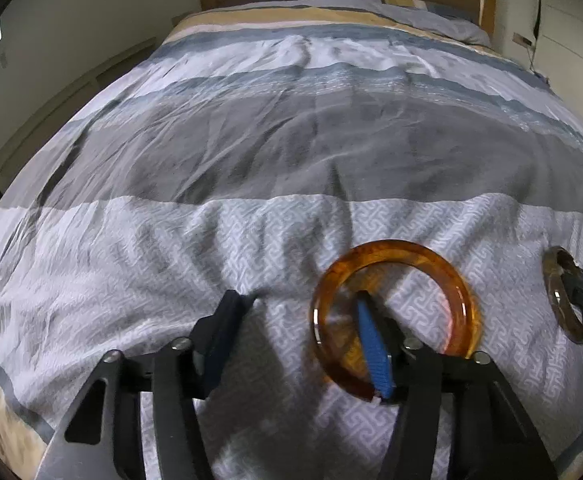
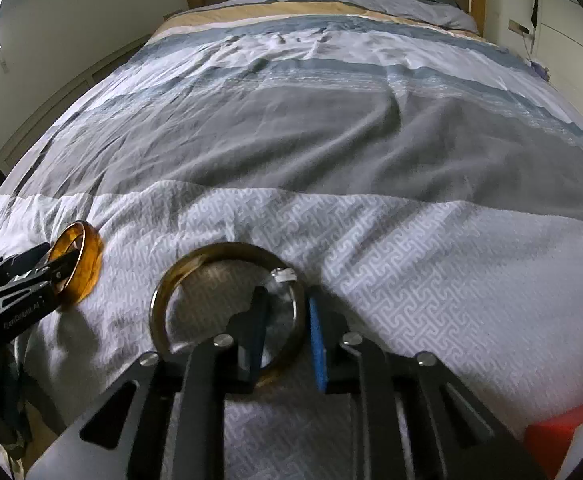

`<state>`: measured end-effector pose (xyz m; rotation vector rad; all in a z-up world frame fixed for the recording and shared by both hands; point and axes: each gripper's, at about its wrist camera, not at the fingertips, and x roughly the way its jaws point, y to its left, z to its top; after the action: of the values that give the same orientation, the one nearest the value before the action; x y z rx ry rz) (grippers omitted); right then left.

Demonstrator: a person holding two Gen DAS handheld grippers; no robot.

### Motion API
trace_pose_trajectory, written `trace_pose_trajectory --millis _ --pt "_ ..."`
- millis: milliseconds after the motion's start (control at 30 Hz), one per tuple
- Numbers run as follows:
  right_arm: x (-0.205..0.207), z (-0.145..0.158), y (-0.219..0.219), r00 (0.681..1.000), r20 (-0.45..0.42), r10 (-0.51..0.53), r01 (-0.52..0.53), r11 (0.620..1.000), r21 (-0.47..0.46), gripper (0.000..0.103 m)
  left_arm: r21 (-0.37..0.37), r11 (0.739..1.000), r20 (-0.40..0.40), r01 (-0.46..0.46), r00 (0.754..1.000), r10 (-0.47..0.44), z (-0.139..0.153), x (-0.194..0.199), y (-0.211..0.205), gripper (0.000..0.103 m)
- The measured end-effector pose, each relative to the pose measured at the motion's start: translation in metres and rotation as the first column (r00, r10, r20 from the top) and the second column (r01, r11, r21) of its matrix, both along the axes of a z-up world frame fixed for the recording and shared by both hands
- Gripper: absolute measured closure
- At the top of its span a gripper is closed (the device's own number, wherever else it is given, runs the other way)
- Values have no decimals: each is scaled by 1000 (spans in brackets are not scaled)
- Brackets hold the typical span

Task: Organize jewelry
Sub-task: 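Grasp the amber bangle with the left tool while the right tool grasps the brown bangle, then carry the amber and brown bangles into the white box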

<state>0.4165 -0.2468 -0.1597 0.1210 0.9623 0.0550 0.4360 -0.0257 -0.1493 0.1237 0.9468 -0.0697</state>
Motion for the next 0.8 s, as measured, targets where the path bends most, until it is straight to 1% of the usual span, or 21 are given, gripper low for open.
trace_pose_trajectory --millis 67,133,167,200,233,300,500,800 --pt "2 -1 1 1000 3 1 -1 1000 -2 89 -7 1000 2 13 1000 -13 0 0 -2 56" --pt "4 -2 3 1000 7 4 -4 1000 -2 91 -5 999 6 34 999 -34 1 0 -6 68" --pt "5 -1 3 1000 12 4 -4 1000 -1 91 3 999 11 47 999 -47 2 -1 -9 71" --pt "4 -1 3 1000 18 4 -4 1000 0 92 6 998 15 59 998 -59 3 -2 -11 80" --pt "3 0 3 1000 24 4 -4 1000 2 92 13 997 19 70 997 -71 4 -5 -13 84" --pt "0 3 2 999 42 6 -7 1000 11 93 30 996 33 81 996 -82 6 -9 -16 89" --pt "-12 14 3 997 72 17 -19 999 29 93 -8 998 45 67 997 -66 16 -18 -11 91" --pt "-41 41 9 993 116 24 -33 997 76 94 -6 996 79 94 992 -93 37 -45 -17 93"
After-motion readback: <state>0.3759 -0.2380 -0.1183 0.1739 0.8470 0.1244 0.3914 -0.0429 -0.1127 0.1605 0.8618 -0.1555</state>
